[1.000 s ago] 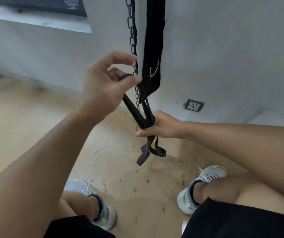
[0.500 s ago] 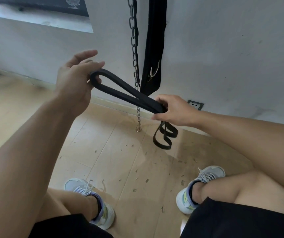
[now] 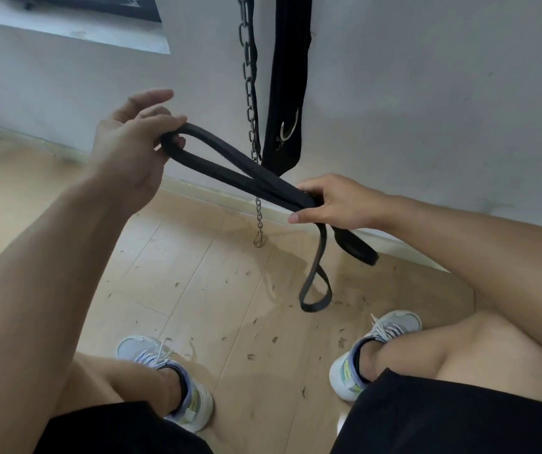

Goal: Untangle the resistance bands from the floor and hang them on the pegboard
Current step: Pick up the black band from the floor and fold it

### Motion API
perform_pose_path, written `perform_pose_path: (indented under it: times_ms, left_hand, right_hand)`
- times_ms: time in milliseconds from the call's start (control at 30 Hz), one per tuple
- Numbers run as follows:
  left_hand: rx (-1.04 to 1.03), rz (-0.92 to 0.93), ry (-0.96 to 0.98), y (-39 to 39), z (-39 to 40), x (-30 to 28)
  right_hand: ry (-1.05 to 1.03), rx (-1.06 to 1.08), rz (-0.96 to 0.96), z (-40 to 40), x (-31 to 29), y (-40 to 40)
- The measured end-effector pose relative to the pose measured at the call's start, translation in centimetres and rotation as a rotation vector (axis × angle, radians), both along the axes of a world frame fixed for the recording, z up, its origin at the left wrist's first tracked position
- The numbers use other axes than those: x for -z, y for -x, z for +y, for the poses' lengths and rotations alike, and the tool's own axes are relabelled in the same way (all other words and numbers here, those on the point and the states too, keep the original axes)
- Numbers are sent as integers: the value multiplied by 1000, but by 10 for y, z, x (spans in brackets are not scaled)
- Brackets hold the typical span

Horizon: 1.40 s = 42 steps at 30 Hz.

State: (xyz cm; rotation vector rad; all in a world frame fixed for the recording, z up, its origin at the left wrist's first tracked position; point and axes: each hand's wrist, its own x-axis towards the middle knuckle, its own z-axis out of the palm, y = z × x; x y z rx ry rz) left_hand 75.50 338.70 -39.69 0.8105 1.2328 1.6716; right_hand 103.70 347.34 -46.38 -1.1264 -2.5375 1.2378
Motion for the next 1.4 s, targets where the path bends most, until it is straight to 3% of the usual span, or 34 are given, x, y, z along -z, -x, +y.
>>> perform_pose_path:
  times_ms: [133,300,333,467,600,667,1033,1200,1400]
  left_hand:
    - [81,-3,-112,-5,1,-1]
    - [-94,638,375,-1,2,11]
    - [-74,743,393,-5,0,14]
    - [366,934,217,-44,-9,24]
    - [700,1117,340,-75,-13,41]
    - [766,1141,332,-80,-13,47]
    - [659,1421,432,-79,-15,34]
    - [667,1420,390,-73,-17,31]
    - [636,1431,405,-73,-18,30]
  right_hand:
    - [1,-11,-3,-5,0,1]
    - [6,6,-11,-7,0,-1]
    - [0,-15,-9,-9,-2,0]
    - [-45,-95,-53,-18,-7,11]
    - [-28,-134,-62,-23,-10,20]
    - [-16,-146,-59,-25,-13,22]
    - [58,-147,-112,-30,-16,30]
    - [76,-68,-25,-30,-19,27]
    - [16,-23,-57,-32,-20,28]
